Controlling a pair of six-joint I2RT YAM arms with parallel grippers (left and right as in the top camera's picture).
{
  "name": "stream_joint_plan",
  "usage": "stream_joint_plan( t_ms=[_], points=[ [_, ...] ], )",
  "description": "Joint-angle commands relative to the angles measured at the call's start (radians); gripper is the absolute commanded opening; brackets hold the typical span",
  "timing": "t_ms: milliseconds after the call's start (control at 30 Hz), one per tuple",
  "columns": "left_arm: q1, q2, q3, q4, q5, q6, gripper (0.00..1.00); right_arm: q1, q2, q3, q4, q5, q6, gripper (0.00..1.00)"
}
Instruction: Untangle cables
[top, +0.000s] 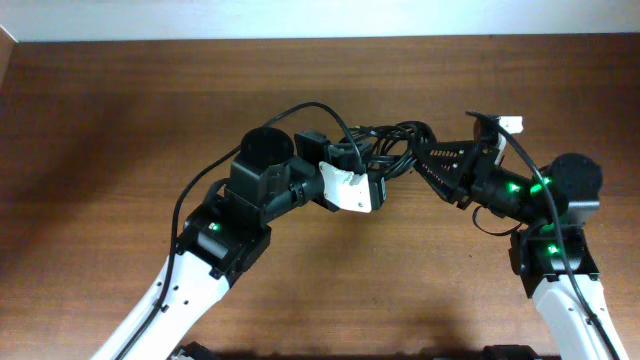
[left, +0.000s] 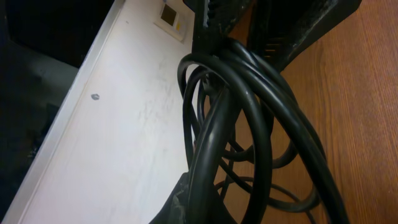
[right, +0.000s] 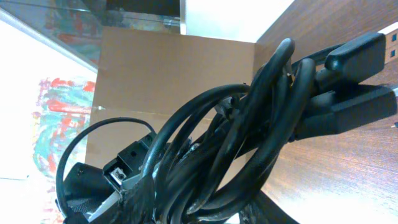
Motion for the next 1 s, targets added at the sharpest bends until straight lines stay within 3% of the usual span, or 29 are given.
stream_joint_plan(
  t_ms=[0, 300, 533, 733, 900, 967],
  points=[
    [-0.008, 0.014, 0.016, 0.006, 0.030, 0.009, 0.00, 0.010, 0.003, 0.008, 0.004, 0.005, -0.015, 0.41],
    [-0.008, 0.022, 0.016, 0.017, 0.029, 0.009, 0.00, 0.050, 0.003, 0.008, 0.004, 0.016, -0.015, 0.41],
    [-0.008, 0.022, 0.016, 0.017, 0.026, 0.009, 0.00, 0.050, 0.003, 0.008, 0.004, 0.016, -0.015, 0.24],
    [-0.008, 0.022, 0.016, 0.017, 0.025, 0.009, 0.00, 0.050, 0.003, 0.008, 0.004, 0.008, -0.015, 0.20],
    [-0.008, 0.022, 0.016, 0.017, -0.074, 0.009, 0.00, 0.050, 0.003, 0.008, 0.005, -0.018, -0.019, 0.18],
    [-0.008, 0.022, 0.016, 0.017, -0.101, 0.008, 0.00, 0.050, 0.003, 0.008, 0.005, -0.029, -0.020, 0.10]
  ],
)
